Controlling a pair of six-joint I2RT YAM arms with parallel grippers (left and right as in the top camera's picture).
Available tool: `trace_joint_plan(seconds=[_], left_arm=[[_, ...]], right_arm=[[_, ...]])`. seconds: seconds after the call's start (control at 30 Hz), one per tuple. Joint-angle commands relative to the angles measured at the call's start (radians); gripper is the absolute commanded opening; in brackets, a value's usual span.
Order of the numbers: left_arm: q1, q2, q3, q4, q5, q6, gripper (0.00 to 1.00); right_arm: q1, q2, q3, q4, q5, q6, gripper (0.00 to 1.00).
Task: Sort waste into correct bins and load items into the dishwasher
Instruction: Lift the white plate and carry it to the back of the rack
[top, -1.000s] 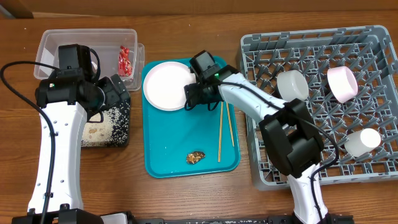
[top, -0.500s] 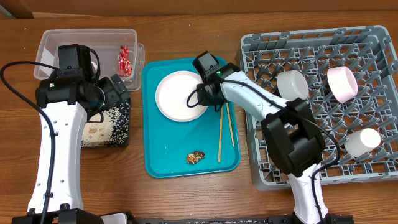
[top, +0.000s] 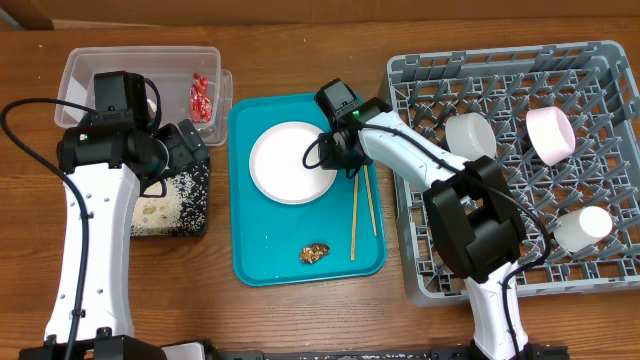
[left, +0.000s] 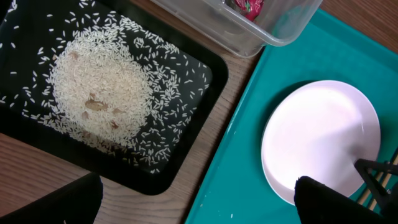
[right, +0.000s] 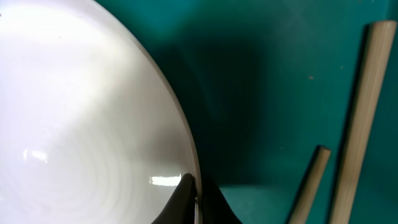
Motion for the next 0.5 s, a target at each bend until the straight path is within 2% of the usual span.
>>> trace_joint_plan(seconds=[0.0, 0.2, 0.47], left_arm=[[0.002, -0.018, 0.020, 0.001, -0.013, -0.010, 1.00], [0.002, -0.018, 0.020, 0.001, -0.013, -0.010, 1.00], [0.002, -0.018, 0.020, 0.001, -0.013, -0.010, 1.00]], right_arm=[[0.000, 0.024, -0.011, -0.020, -0.008, -0.011, 0.04], [-0.011, -0.011, 0.025, -0.084, 0.004, -0.015, 0.04], [-0.102, -0.174, 0.222, -0.270, 0.169, -0.023, 0.04]])
